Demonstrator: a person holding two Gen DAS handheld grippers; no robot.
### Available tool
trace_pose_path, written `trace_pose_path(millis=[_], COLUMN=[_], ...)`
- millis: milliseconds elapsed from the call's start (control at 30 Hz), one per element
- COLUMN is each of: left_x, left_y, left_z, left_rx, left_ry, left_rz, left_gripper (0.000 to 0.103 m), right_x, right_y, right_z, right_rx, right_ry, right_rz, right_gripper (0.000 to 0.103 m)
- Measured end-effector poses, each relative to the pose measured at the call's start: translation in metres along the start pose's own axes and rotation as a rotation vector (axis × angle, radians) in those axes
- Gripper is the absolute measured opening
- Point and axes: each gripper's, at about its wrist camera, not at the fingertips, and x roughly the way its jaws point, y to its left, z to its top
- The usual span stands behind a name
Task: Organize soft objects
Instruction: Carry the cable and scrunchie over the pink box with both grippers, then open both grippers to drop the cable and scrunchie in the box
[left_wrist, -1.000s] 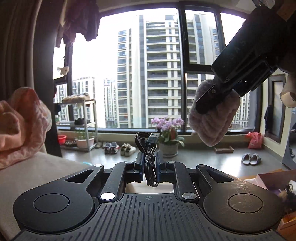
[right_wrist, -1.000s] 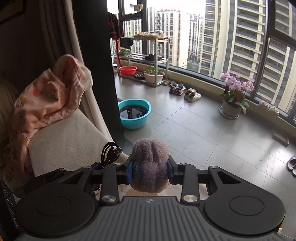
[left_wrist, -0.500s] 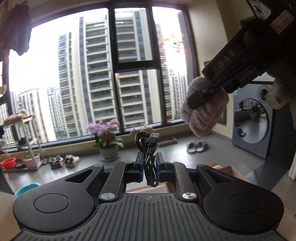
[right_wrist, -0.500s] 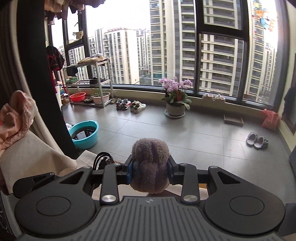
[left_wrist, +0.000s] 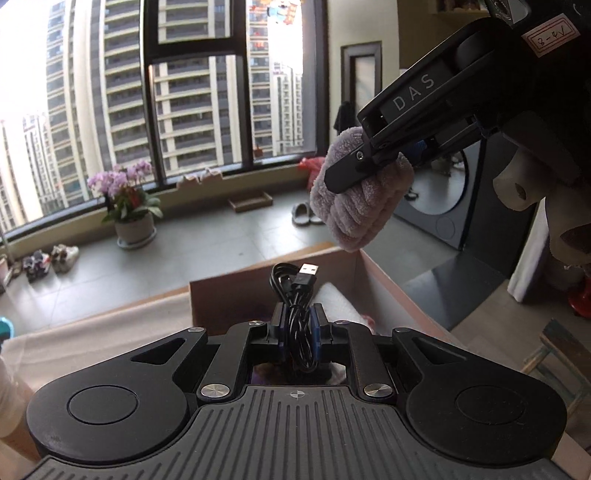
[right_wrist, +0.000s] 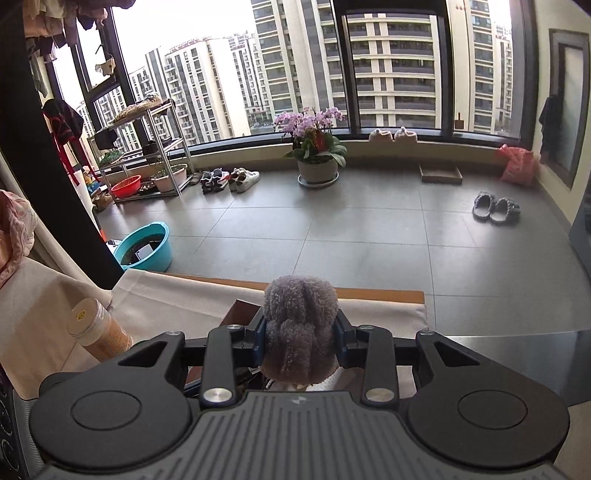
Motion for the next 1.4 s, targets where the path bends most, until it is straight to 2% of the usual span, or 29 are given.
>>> trace_pose_path(millis=[100,167,367,533,667,800,867,1033,1133,1233,1300,1400], left_x=[0.006,0.011,0.021,0.028,0.027,0.018,0.015,0.008,0.011,0.006,-0.002,-0.017], left_y=[0.009,0.012,0.018,0.013,0.013,0.011,0.009,0.015,0.015,0.019,0.022,0.027], left_z=[0.003,0.003,0.003,0.005,0.003,0.001,0.001,-0.009,-0.01,-0.009,-0.008,-0.009], left_rx=[-0.042,-0.054,-0.071,-0.057,-0.07,-0.066,-0.066,-0.106,-0.096,-0.114,-0.13,-0.143], left_ry=[0.072,0.102,0.148,0.174,0.162,0.162,0.174,0.171,0.214,0.209,0.184,0.146], left_rz=[-0.038,-0.036,-0.032,-0.079,-0.118,-0.166,-0.179,-0.243,-0.24,-0.231,-0.236,-0.235], left_gripper=[0.016,0.016,0.016,0.016,0.016,0.016,0.017,0.019,0.019,0.019,0.019,0.019], right_x=[0.019,0.035,0.082,0.104,0.102,0.087,0.082,0.092,0.091,0.082,0.071,0.05], right_y=[-0.004,-0.006,-0.007,-0.006,-0.015,-0.01,-0.008,-0.005,-0.004,-0.004,-0.006,-0.012], right_z=[-0.008,-0.015,-0.028,-0.037,-0.033,-0.03,-0.029,-0.038,-0.047,-0.048,-0.045,-0.039], right_rx=[0.023,0.043,0.064,0.052,0.055,0.003,-0.009,-0.037,-0.057,-0.06,-0.04,-0.017], right_ry=[0.052,0.093,0.196,0.245,0.234,0.152,0.134,0.223,0.261,0.279,0.274,0.224], right_rz=[0.025,0.033,0.013,-0.019,-0.043,-0.105,-0.102,-0.131,-0.136,-0.117,-0.096,-0.08], right_gripper=[0.034,0.034,0.034,0.034,0.034,0.034,0.034,0.034,0.035,0.042,0.057,0.06])
